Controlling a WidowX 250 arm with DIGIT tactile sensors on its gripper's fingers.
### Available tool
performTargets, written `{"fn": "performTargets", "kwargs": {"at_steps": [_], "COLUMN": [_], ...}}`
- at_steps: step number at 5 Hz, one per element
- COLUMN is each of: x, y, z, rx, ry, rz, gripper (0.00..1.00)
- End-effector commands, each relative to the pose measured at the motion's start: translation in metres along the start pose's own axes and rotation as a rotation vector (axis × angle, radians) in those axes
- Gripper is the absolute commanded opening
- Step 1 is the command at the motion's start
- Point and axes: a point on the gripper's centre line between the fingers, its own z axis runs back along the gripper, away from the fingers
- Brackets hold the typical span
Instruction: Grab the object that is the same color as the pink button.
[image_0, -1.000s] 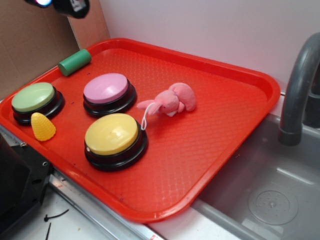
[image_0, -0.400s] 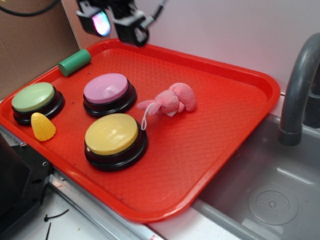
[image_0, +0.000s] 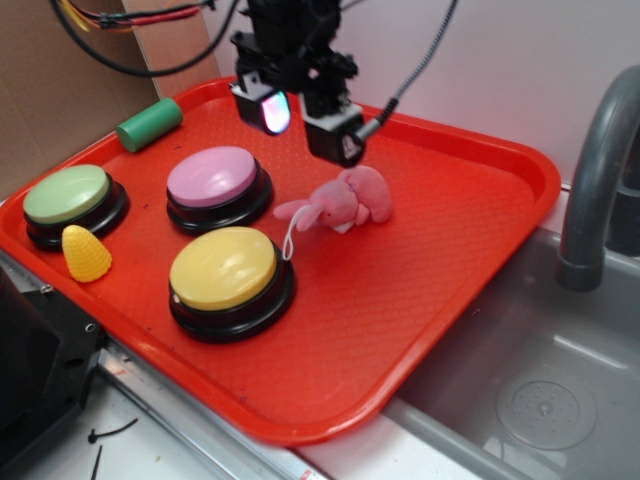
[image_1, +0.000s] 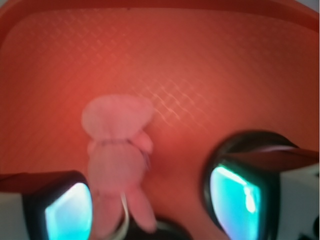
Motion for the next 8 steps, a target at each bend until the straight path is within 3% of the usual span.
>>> {"fn": "performTargets", "kwargs": {"at_steps": [1,4,6,7,8], "x": [0.011,0.012,0.013,0.012,0.006], "y": [-0.012,-0.019,-0.017,-0.018,-0.011], "z": [-0.02,-0.039,-0.042,-0.026,0.021], "rx": [0.009,0.031,0.036,0.05,0.126], "ry": [-0.005,0.05,0.067,0.032,-0.037], "rz": [-0.037,-0.053,-0.027,-0.156,-0.181], "gripper": [1.0,1.0,0.0,0.0,0.0]}}
